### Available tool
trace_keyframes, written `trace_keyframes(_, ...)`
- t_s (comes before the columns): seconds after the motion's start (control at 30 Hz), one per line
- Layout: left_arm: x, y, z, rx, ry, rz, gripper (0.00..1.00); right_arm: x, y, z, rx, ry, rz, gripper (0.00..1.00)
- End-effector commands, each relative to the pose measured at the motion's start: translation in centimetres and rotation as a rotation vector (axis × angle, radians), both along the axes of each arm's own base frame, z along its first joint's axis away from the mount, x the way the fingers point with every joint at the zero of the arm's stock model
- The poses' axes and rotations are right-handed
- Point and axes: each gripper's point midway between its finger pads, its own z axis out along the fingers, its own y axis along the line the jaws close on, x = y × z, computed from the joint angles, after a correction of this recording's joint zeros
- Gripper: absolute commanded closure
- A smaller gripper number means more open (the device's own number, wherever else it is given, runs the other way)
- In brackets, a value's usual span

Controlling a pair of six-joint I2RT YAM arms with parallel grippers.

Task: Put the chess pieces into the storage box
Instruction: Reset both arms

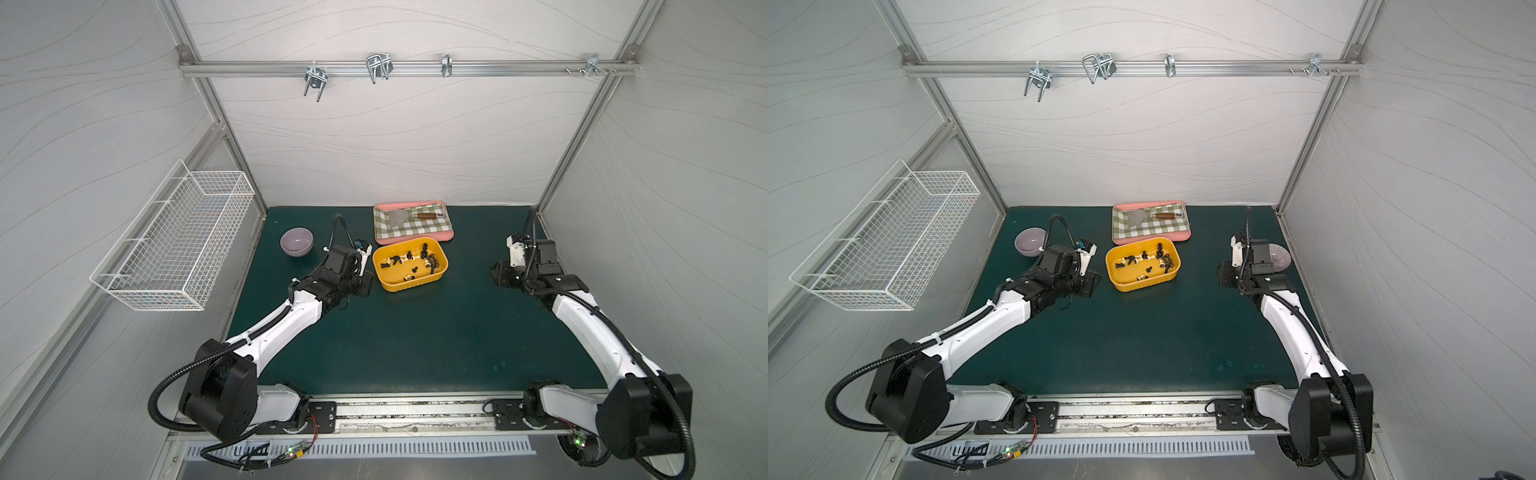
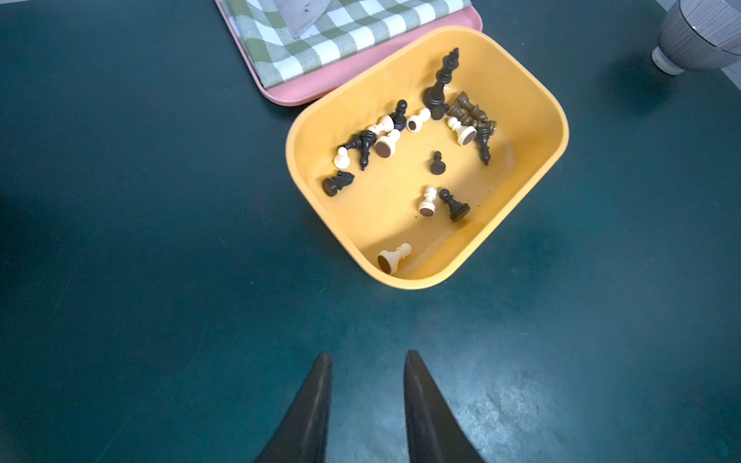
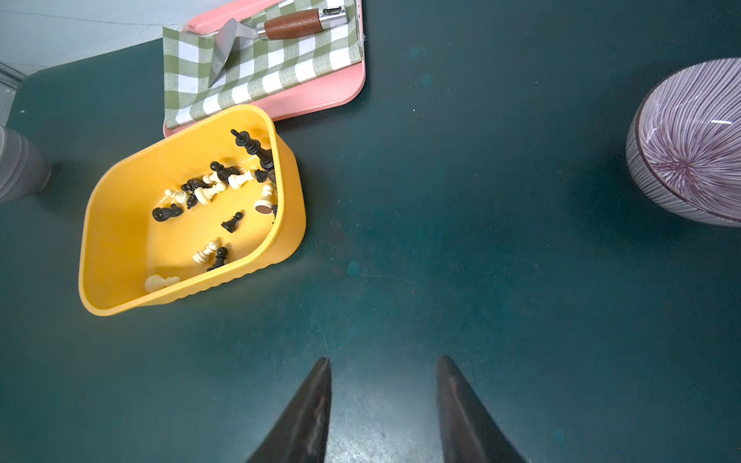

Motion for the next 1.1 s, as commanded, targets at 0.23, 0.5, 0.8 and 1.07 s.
trace_keyframes(0.23,-0.8,5.9,4.2,-0.018,-0.168,0.236,0.67,-0.6,-0.8,0.6,0.018,-0.069,-0.026,0.53)
trace_keyframes(0.5,-2.1,10.6,4.0,-0.02,-0.262,0.41,0.66,-0.7,-1.3,0.6,-0.002,-0.104,-0.04,0.47)
trace_keyframes(0.8,-2.6,15.1,2.9,0.038,-0.288,0.583,0.63,-0.2,-2.4,-0.5,-0.052,-0.208,-0.075,0.37)
trace_keyframes(1.07,-2.6,17.4,1.0,0.054,-0.319,0.697,0.02,0.5,-2.4,-1.7,-0.052,-0.257,-0.078,0.01)
